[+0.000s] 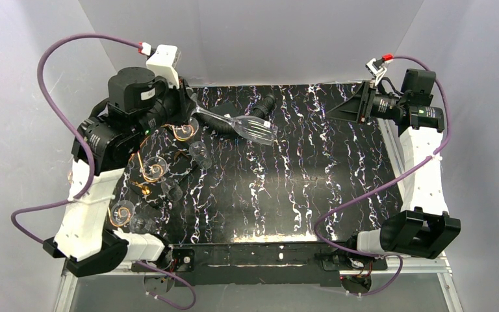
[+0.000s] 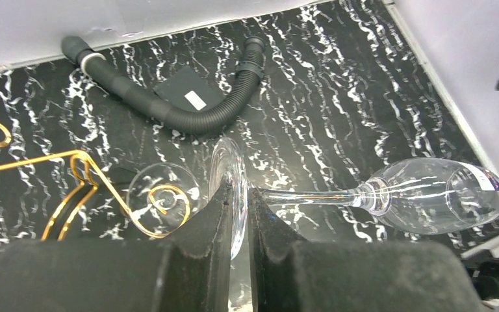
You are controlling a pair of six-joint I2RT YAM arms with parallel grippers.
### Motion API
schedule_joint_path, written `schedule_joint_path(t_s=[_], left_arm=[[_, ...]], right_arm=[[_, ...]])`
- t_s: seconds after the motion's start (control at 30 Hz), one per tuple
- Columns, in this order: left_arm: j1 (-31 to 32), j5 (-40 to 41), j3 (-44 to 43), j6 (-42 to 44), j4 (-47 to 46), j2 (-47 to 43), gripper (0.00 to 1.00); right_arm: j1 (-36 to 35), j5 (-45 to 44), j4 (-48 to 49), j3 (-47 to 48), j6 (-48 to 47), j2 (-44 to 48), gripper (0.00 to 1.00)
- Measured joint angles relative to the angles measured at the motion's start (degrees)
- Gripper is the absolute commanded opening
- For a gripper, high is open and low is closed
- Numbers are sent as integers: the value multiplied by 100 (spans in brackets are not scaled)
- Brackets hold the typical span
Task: Place the wine glass upside down on the wine glass rack
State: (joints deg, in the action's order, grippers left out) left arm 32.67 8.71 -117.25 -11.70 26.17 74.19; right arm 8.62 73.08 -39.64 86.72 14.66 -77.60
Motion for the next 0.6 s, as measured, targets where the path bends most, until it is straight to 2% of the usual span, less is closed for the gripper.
schedule_joint_path(t_s=[0.33, 0.6], left_arm=[[-48, 289, -181, 962, -42, 367, 0], [-157, 415, -680, 1582, -120, 656, 0]], right_arm=[[0, -262, -649, 0, -839, 0, 62], [0, -372, -953, 0, -1224, 0, 62]])
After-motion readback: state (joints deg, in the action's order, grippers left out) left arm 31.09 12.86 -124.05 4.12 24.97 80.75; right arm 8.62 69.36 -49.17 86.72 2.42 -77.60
